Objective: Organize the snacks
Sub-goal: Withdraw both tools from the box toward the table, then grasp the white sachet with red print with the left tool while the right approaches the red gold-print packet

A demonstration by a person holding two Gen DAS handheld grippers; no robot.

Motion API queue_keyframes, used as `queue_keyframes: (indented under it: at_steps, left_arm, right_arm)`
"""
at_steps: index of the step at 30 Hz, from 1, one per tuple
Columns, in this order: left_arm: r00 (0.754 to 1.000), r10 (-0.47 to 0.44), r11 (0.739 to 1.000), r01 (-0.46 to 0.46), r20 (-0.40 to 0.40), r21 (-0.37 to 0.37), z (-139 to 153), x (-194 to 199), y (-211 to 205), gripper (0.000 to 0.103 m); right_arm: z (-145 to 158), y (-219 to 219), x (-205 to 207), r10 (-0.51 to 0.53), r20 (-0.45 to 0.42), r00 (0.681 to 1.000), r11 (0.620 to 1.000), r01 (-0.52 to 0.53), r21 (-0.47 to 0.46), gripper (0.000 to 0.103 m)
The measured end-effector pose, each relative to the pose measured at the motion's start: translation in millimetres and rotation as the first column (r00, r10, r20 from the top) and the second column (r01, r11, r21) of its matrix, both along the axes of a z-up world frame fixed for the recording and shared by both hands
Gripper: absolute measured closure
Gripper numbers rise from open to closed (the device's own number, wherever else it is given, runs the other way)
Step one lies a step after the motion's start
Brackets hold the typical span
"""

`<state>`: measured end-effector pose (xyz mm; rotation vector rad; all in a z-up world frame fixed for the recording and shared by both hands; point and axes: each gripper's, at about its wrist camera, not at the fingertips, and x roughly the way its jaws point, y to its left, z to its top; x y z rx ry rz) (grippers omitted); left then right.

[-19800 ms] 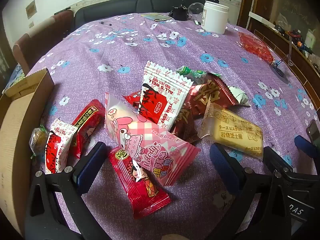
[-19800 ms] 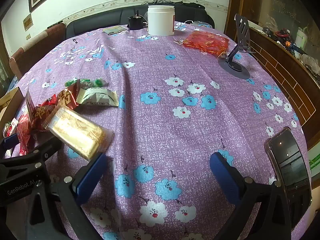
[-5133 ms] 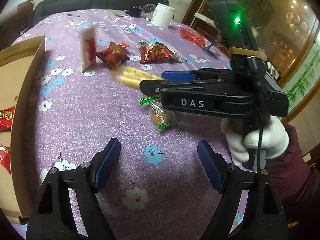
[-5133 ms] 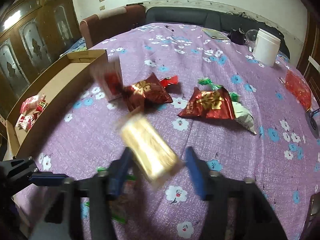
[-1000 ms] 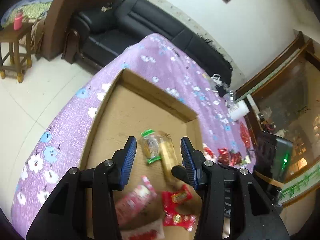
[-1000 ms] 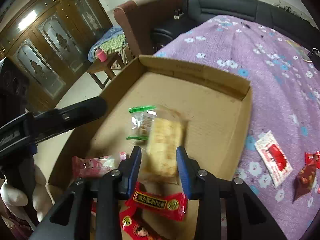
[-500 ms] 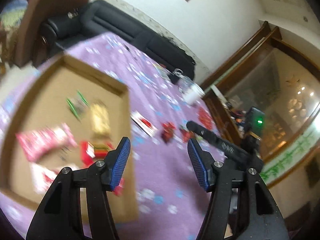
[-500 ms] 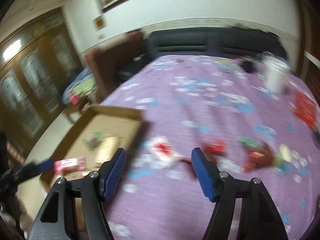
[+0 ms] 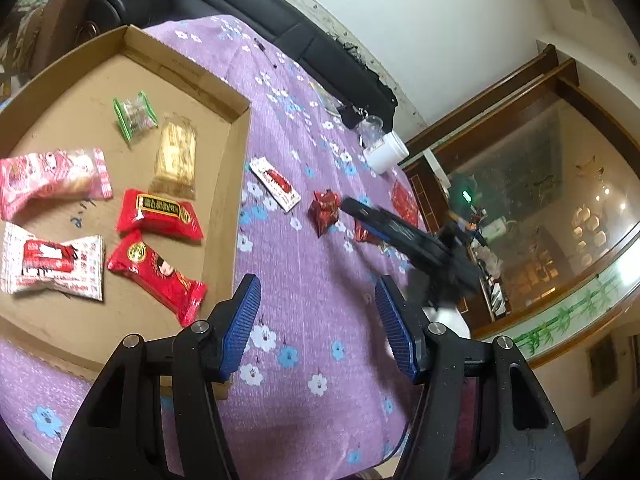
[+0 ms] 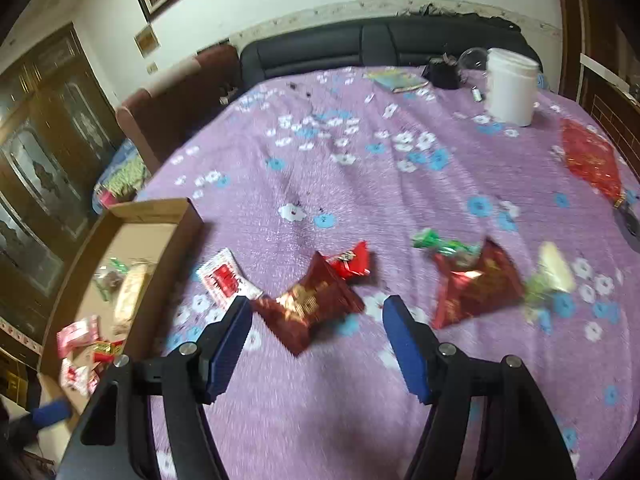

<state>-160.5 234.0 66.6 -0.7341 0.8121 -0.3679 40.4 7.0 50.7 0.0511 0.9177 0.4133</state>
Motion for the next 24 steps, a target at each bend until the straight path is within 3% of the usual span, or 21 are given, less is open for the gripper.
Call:
queue_keyframes:
  at_steps: [5, 7, 10, 17, 21, 24]
  left_arm:
    - [1.000, 0.003, 1.000, -0.003, -0.029, 0.019, -4.8, -1.9, -0.2, 0.043]
    - [0.999, 0.011, 1.000, -0.010, -0.033, 0.023, -6.1, -2.6, 1.0, 0.043]
    - [0.999, 0.012, 1.000, -0.012, -0.042, 0.022, -9.6, -1.4, 1.5, 0.043]
    - [0.998, -0.047, 0.998, 0.049, -0.041, 0.046, -12.3, 0.9, -15.8, 0.043]
    - [0.995, -0.087, 0.993, 0.090, -0.042, 0.072, -13.3, 5.3, -30.3, 0.043]
    - [0.990, -0.124, 0.987, 0.129, -0.060, 0.093, -17.6, 11.7, -46.6, 0.043]
  right_arm:
    - [-18.8, 13.2, 24.3, -0.009, -0.051, 0.999, 1.000, 0.008, -0.014, 0.034]
    - [-25.2, 18.4, 25.3, 0.042, -0.079, 0.996, 0.999, -0.043, -0.012, 0.065]
    - [-26.3, 17.5, 16.4, 0.094, -0.078, 0.993, 0.995, -0.096, -0.021, 0.067]
    - [-15.1, -16.9, -21.8, 0.189, -0.100, 0.977, 0.977, -0.177, 0.116, 0.080]
    - [-2.3, -44.2, -41.8, 0.107, -0.011, 0.994, 0.993, -0.106, 0.045, 0.080]
    - [-2.0, -62.6, -36.4, 0.037, -0.003, 0.999, 0.997, -0.037, 0.069, 0.075]
